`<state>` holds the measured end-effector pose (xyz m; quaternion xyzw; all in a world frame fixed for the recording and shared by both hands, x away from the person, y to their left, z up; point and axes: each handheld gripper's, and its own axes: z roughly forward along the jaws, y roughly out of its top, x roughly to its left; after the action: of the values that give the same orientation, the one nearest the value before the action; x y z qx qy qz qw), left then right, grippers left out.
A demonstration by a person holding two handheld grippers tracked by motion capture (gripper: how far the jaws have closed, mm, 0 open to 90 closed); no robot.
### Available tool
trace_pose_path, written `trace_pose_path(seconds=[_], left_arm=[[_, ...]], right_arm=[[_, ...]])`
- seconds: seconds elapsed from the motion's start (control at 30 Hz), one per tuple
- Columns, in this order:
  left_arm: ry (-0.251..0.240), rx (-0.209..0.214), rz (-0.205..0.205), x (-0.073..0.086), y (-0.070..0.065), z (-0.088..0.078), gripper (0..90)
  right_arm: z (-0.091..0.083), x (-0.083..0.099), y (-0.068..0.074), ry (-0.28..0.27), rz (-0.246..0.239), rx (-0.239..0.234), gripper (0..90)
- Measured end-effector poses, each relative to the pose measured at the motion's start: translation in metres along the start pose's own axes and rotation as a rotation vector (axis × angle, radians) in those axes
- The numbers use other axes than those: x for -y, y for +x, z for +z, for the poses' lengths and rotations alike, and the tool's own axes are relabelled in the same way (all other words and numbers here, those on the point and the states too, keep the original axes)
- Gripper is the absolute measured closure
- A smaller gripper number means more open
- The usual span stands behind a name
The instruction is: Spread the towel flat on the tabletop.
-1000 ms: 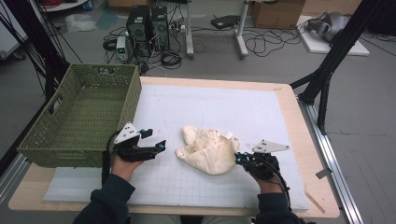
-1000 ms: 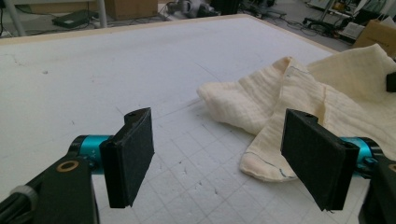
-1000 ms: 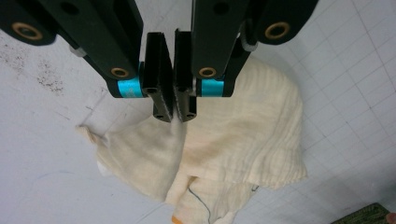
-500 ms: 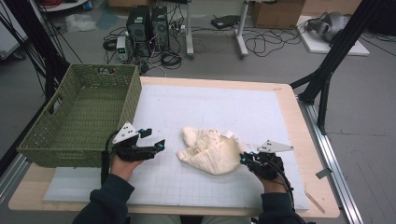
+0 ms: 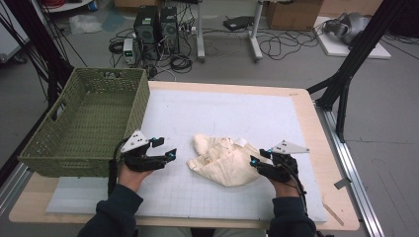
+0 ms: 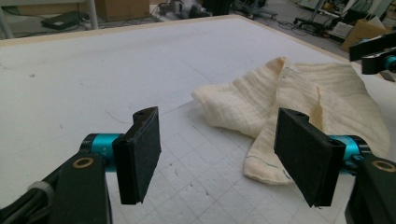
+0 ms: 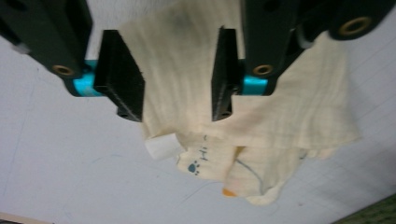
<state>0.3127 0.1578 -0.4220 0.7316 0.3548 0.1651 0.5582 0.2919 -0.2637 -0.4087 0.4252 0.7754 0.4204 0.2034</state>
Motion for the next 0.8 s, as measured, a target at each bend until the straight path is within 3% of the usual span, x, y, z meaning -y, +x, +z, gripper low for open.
trace_pose_path(seconds=[0.1, 0.23, 0.37, 0.4, 0.43, 0.5, 0.63, 0.8], left_arm=[[0.003, 0.001, -0.001, 0.000, 0.000, 0.001, 32.3], [0.005, 0.000, -0.002, 0.000, 0.001, 0.001, 32.6], [0.011, 0.009, -0.003, 0.001, 0.001, 0.001, 34.2], [0.012, 0.008, -0.002, 0.001, 0.001, 0.001, 35.1], [0.014, 0.011, -0.002, 0.001, 0.000, 0.001, 35.6], [0.017, 0.012, 0.000, 0.001, 0.000, 0.001, 36.5], [0.028, -0.003, -0.012, 0.002, 0.002, 0.000, 37.9], [0.032, -0.009, -0.010, 0.002, 0.002, 0.001, 39.0]], right_arm=[[0.017, -0.008, -0.009, 0.023, 0.016, 0.023, 46.0], [0.042, -0.018, -0.018, 0.082, 0.006, 0.014, 47.4], [0.061, -0.021, -0.023, 0.140, 0.010, -0.002, 57.3], [0.063, -0.021, -0.025, 0.147, 0.022, -0.014, 66.6], [0.064, -0.020, -0.026, 0.153, 0.022, -0.031, 77.0], [0.062, -0.019, -0.026, 0.152, 0.017, -0.053, 87.0], [0.048, -0.018, -0.023, 0.082, -0.023, -0.043, 87.7], [0.024, -0.012, -0.013, 0.020, -0.070, -0.087, 87.7]])
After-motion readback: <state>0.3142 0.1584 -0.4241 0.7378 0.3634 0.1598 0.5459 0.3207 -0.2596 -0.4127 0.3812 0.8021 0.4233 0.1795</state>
